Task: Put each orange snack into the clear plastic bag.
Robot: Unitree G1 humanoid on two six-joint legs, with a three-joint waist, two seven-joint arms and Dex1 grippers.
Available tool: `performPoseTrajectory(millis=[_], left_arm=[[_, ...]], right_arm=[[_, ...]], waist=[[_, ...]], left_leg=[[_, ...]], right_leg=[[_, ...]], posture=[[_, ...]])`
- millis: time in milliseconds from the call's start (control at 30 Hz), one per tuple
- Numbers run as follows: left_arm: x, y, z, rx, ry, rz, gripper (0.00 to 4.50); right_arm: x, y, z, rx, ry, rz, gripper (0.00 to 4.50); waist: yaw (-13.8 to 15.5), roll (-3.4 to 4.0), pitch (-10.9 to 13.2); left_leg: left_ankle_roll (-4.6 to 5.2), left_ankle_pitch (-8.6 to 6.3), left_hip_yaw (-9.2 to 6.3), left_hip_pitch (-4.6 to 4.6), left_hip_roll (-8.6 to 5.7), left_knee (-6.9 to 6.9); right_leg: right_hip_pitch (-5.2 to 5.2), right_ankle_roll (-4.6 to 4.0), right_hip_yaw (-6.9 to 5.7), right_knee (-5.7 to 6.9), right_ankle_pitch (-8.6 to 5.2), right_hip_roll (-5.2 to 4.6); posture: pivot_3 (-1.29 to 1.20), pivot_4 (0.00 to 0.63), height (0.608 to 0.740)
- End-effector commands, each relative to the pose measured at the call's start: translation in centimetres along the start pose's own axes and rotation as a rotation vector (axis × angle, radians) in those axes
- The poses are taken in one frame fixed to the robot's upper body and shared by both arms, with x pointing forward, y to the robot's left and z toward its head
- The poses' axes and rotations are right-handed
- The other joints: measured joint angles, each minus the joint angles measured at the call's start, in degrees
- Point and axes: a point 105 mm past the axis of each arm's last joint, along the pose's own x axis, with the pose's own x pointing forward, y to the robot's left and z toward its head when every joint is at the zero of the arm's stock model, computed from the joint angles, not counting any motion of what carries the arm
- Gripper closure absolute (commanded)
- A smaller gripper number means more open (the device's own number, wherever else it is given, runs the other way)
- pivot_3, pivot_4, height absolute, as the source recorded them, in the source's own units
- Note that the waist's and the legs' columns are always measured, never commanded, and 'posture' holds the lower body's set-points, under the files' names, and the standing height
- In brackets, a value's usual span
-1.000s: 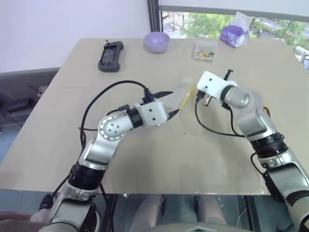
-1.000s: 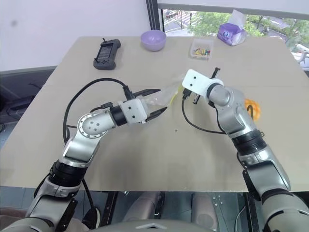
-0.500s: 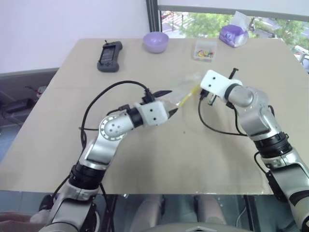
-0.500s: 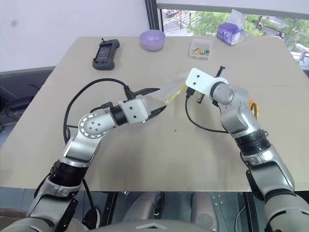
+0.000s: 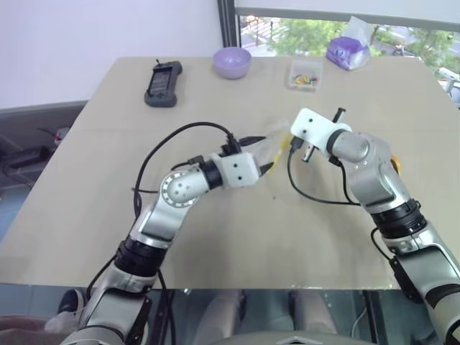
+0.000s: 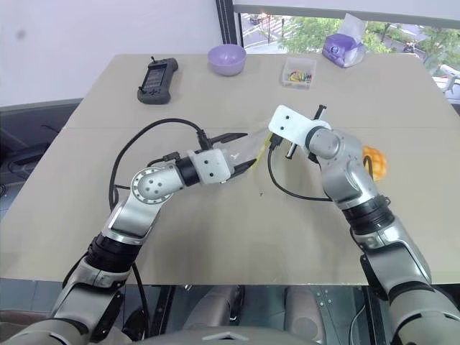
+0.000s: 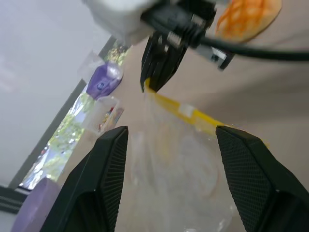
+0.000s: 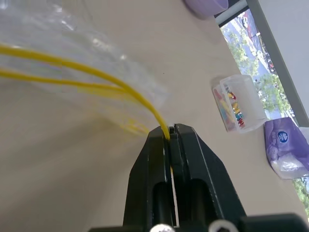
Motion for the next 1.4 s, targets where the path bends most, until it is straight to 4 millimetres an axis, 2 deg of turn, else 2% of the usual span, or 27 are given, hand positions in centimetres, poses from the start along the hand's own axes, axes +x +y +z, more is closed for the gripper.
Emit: performPoseTrajectory(millis=[33,633,667,700,733,767,800,900,933,1167,1367,1400], left_arm=[[-0.2,0.1,1.1,0.010,-0.033,-0.003,1.43],[-0.2,0.2,-0.5,0.049,0.040,0.017,1.43],[-0.1,0.1,-0.5,0.047,0.041,0.015,1.82],[-0.1,0.0,-0.6,0.045,0.042,0.013,1.82],[-0.1,0.0,-0.7,0.043,0.044,0.010,2.03],[-0.1,-0.1,-0.7,0.042,0.046,0.009,2.62],[-0.1,-0.1,-0.7,0.041,0.047,0.009,2.92],[-0.1,0.0,-0.7,0.038,0.047,0.011,4.22],[-0.2,0.0,-0.8,0.038,0.048,0.012,4.47],[-0.2,0.2,-1.1,0.047,0.065,0.018,4.47],[-0.6,1.2,-1.2,0.063,0.054,0.062,4.47],[-0.8,1.5,-0.9,0.051,0.028,0.072,4.49]], right_arm=[[-0.4,-1.4,1.3,-0.011,-0.036,-0.060,4.50],[-0.3,-1.5,1.8,0.001,-0.045,-0.063,4.50],[-0.3,-1.5,1.8,0.003,-0.045,-0.063,4.50],[-0.3,-1.5,1.8,0.003,-0.045,-0.062,4.50],[-0.3,-1.5,1.8,0.004,-0.045,-0.062,4.50],[-0.3,-1.5,1.8,0.005,-0.045,-0.061,4.50],[-0.3,-1.5,1.8,0.006,-0.046,-0.061,4.50],[-0.3,-1.5,1.8,0.009,-0.048,-0.061,4.50],[-0.3,-1.5,1.9,0.010,-0.048,-0.061,4.50],[-0.4,-1.3,2.0,0.009,-0.055,-0.048,4.50],[-0.9,-1.2,2.8,0.004,-0.106,-0.019,4.50],[-1.0,-1.1,2.9,0.007,-0.115,-0.003,4.22]], waist=[[0.0,0.00,0.0],[0.0,0.00,0.0],[0.0,0.00,0.0],[0.0,0.00,0.0],[0.0,0.00,0.0],[0.0,0.00,0.0],[0.0,0.00,0.0],[0.0,0.00,0.0],[0.0,0.00,0.0],[0.0,0.00,0.0],[0.0,0.00,0.0],[0.0,0.00,0.0]], left_leg=[[0.00,0.00,0.00,0.00,0.00,0.00],[0.00,0.00,0.00,0.00,-0.01,-0.01],[0.00,0.00,0.00,0.00,-0.01,-0.01],[0.00,0.00,0.00,0.00,-0.01,-0.01],[0.00,0.00,0.00,-0.01,0.00,-0.01],[0.00,0.00,-0.01,0.00,0.00,-0.01],[0.00,0.00,-0.01,0.00,0.00,-0.01],[0.00,0.00,0.00,-0.01,-0.01,-0.01],[0.00,0.00,-0.01,0.00,-0.01,-0.01],[0.00,0.00,0.00,0.00,0.00,-0.02],[0.00,0.00,-0.01,0.00,0.00,-0.02],[0.00,0.00,-0.01,0.00,0.00,-0.02]], right_leg=[[0.00,0.00,0.00,0.00,0.00,0.00],[-0.01,0.00,0.00,0.00,0.00,0.00],[-0.01,0.00,0.00,0.00,0.00,0.00],[-0.01,0.00,0.00,-0.01,0.00,0.00],[-0.01,0.00,0.00,-0.01,0.00,0.00],[-0.01,0.00,0.00,-0.01,0.00,0.00],[-0.01,0.00,0.00,0.00,0.00,0.00],[-0.01,0.00,0.00,-0.01,0.00,0.00],[-0.01,0.00,0.00,-0.01,0.00,0.00],[-0.01,0.00,0.00,-0.01,0.00,0.00],[-0.02,0.00,0.00,-0.01,0.00,0.00],[-0.02,0.00,0.00,-0.01,0.00,0.00]], posture=[[0.00,0.150,0.740],[0.00,0.150,0.740],[0.00,0.150,0.740],[0.00,0.150,0.740],[0.00,0.150,0.740],[0.00,0.150,0.740],[0.00,0.150,0.740],[0.00,0.150,0.740],[0.00,0.150,0.740],[0.00,0.150,0.740],[0.00,0.150,0.740],[0.00,0.150,0.740]])
